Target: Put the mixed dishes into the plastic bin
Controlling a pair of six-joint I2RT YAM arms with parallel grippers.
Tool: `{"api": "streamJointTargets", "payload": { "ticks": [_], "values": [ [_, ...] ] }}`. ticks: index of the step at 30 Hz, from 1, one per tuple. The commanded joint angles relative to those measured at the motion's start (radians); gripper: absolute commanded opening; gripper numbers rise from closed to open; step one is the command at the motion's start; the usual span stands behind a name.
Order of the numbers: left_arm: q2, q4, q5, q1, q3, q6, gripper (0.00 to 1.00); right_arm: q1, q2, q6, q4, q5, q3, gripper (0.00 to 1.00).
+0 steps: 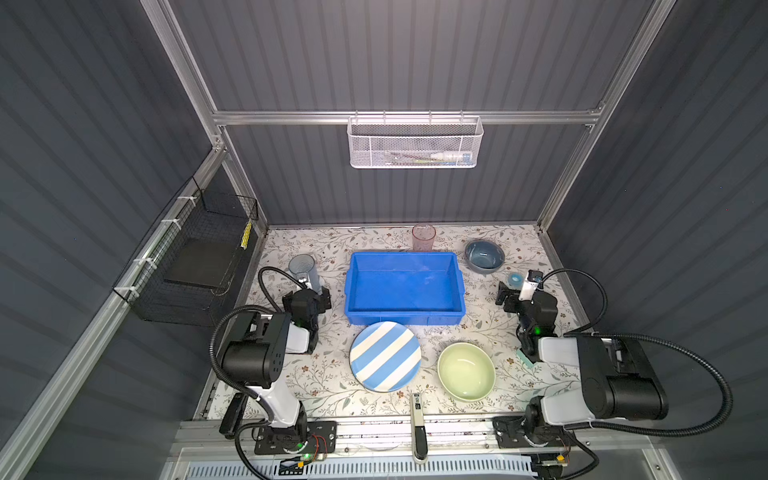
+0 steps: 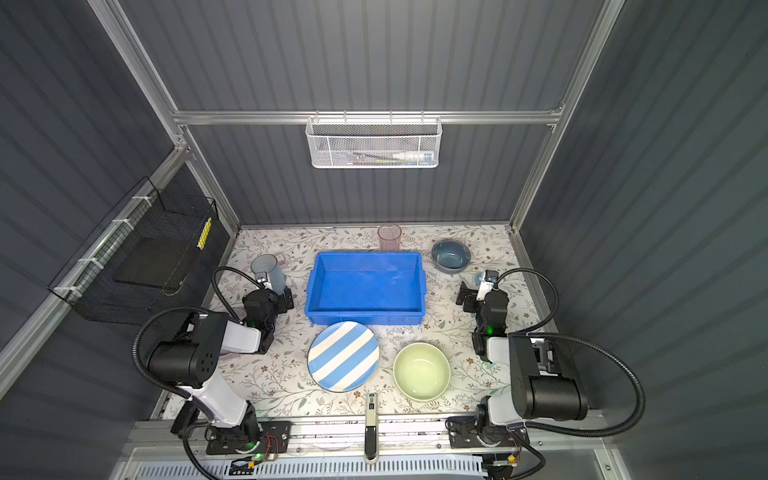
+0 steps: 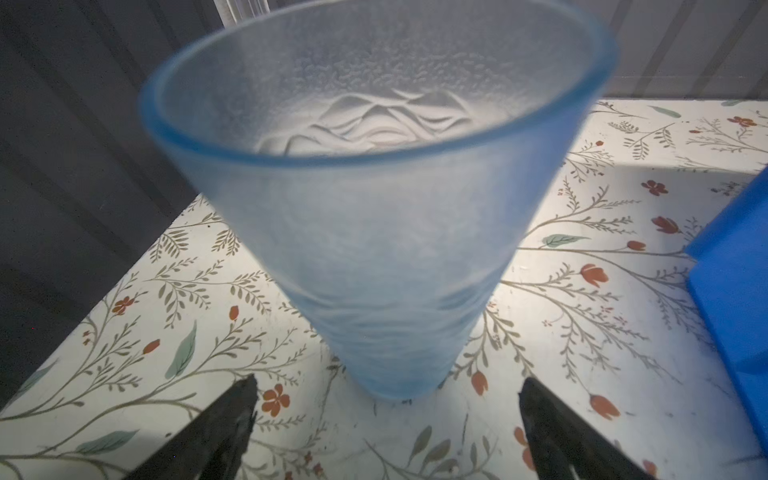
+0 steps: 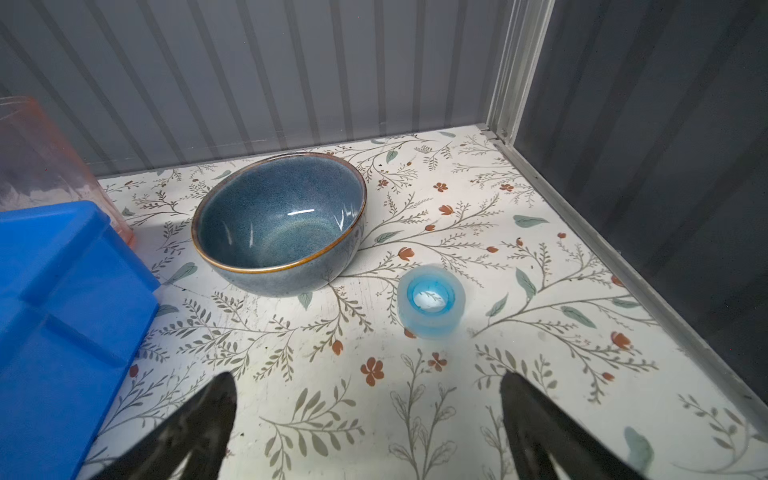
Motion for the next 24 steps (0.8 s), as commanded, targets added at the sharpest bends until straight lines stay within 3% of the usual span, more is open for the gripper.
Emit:
{"api": "streamJointTargets", "payload": {
  "ticks": [1,24],
  "values": [
    [0.002,0.020,-0.024,0.008,-0.007,0.000,1.00,-0.003,-0.004,-0.003,0.026,-0.015,0.004,0.99],
    [0.002,0.020,-0.025,0.008,-0.007,0.000,1.00,-0.004,-0.003,-0.003,0.023,-0.019,0.005,0.99]
  ]
}}
